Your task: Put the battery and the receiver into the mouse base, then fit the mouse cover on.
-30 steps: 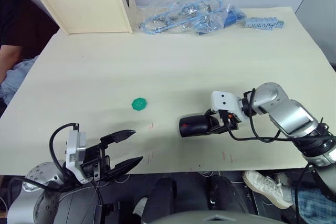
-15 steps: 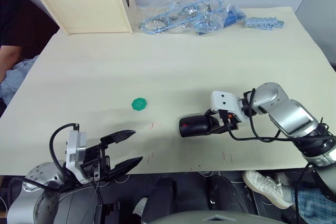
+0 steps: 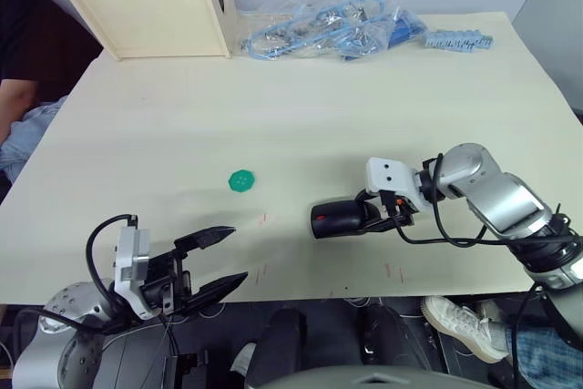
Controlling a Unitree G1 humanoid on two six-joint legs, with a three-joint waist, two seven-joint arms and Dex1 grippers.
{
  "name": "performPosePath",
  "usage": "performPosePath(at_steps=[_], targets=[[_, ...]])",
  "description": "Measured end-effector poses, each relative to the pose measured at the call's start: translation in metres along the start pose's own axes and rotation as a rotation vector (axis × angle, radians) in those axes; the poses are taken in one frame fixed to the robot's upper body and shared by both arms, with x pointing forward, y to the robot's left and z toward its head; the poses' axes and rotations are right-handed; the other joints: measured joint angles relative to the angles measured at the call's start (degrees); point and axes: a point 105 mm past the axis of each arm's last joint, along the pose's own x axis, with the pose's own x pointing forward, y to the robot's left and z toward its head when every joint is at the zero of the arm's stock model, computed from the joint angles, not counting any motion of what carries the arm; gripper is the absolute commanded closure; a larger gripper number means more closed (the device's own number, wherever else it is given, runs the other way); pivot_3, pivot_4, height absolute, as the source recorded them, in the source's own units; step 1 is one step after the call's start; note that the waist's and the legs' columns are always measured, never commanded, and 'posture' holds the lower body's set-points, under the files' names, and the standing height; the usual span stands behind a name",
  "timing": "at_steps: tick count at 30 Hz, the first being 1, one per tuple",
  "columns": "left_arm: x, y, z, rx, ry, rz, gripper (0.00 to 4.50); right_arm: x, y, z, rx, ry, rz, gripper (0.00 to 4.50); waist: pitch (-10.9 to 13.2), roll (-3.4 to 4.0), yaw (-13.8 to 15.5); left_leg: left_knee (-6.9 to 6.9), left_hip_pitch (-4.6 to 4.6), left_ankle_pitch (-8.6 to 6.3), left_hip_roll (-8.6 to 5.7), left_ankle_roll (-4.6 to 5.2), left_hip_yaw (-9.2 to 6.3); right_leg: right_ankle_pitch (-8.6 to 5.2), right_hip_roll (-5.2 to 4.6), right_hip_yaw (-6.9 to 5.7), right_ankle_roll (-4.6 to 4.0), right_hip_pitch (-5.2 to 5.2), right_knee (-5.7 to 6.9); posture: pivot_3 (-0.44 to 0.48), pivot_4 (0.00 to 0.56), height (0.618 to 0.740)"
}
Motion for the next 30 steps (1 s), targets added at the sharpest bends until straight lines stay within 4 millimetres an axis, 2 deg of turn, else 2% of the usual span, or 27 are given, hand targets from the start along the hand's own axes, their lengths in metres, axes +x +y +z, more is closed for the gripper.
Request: performPosePath(at_steps=[5,8,9,10,24,30], targets=[[0.0,0.0,0.0,0.0,0.0,0.0,0.0,0.0,0.0,0.0,0.002,-0.001,0.001,1.72,0.0,0.0,0.0,0.0,0.0,0.0,0.0,0.0,0.0,0.0,0.0,0.0,0.0,0.0,0.0,0.0,0.15,0.74],[0.0,0.0,0.0,0.0,0.0,0.0,0.0,0.0,0.001,0.001,0.002,-0.007,0.009,0.67,0.0,0.0,0.0,0.0,0.0,0.0,0.0,0.0,0.0,0.0,0.0,0.0,0.0,0.0,0.0,0.0,0.15,0.74],[0.0,0.0,0.0,0.0,0.0,0.0,0.0,0.0,0.001,0.001,0.002,-0.008,0.01,0.1,0.0,0.0,0.0,0.0,0.0,0.0,0.0,0.0,0.0,0.0,0.0,0.0,0.0,0.0,0.0,0.0,0.15,0.74],[0.0,0.0,0.0,-0.001,0.0,0.0,0.0,0.0,0.001,0.001,0.003,-0.008,0.01,0.04,0.0,0.0,0.0,0.0,0.0,0.0,0.0,0.0,0.0,0.0,0.0,0.0,0.0,0.0,0.0,0.0,0.15,0.74],[0.0,0.0,0.0,-0.002,0.001,-0.001,0.0,0.0,0.002,0.004,0.011,-0.03,0.017,0.04,0.0,0.0,0.0,0.0,0.0,0.0,0.0,0.0,0.0,0.0,0.0,0.0,0.0,0.0,0.0,0.0,0.15,0.74],[0.0,-0.001,0.0,-0.002,0.001,-0.003,0.0,-0.014,0.0,0.025,-0.003,-0.159,-0.023,0.04,0.0,0.0,0.0,0.0,0.0,0.0,0.0,0.0,-0.01,0.0,0.0,-0.01,0.0,0.0,0.0,0.0,0.15,0.74]])
